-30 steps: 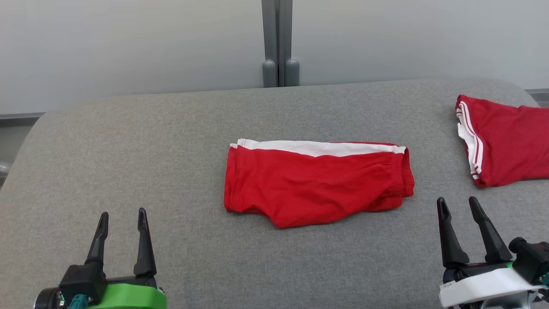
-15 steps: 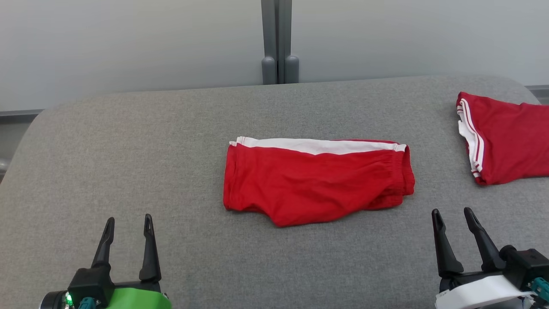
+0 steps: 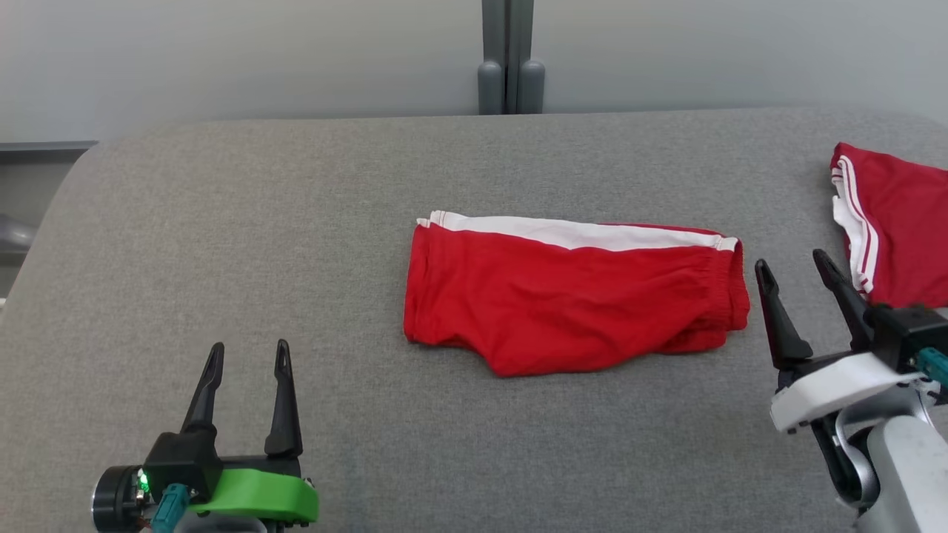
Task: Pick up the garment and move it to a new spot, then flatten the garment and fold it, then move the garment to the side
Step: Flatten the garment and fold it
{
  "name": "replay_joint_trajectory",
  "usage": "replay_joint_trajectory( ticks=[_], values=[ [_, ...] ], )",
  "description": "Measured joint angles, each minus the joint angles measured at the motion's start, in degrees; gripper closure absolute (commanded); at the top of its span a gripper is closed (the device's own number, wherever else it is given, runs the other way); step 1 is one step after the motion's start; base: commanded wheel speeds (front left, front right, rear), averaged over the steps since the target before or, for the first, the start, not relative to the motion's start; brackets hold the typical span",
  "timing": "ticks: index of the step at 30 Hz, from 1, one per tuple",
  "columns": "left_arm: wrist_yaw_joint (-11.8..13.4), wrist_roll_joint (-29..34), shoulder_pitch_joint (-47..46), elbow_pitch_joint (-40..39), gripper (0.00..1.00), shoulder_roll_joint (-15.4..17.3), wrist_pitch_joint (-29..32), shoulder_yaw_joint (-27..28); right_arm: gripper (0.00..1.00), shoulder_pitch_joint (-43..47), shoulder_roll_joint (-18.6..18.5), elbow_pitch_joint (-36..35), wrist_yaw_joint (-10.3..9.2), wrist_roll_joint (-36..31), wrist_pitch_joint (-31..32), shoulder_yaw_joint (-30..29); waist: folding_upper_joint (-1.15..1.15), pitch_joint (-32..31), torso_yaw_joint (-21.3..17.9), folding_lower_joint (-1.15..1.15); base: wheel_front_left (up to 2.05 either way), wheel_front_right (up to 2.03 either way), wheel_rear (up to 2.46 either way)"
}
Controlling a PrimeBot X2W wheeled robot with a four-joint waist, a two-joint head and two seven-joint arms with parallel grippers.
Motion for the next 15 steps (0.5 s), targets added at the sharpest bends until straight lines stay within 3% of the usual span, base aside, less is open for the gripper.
replay_joint_trajectory(
  ticks=[15],
  values=[
    [2.9, -2.87, -4.58, -0.78, 0.0, -0.05, 0.0, -5.54, 0.0, -13.39, -3.64, 24.21, 0.0, 1.56, 1.65, 3.71, 0.0, 6.96, 5.19, 0.0, 0.0, 0.0, 0.0]
  ],
)
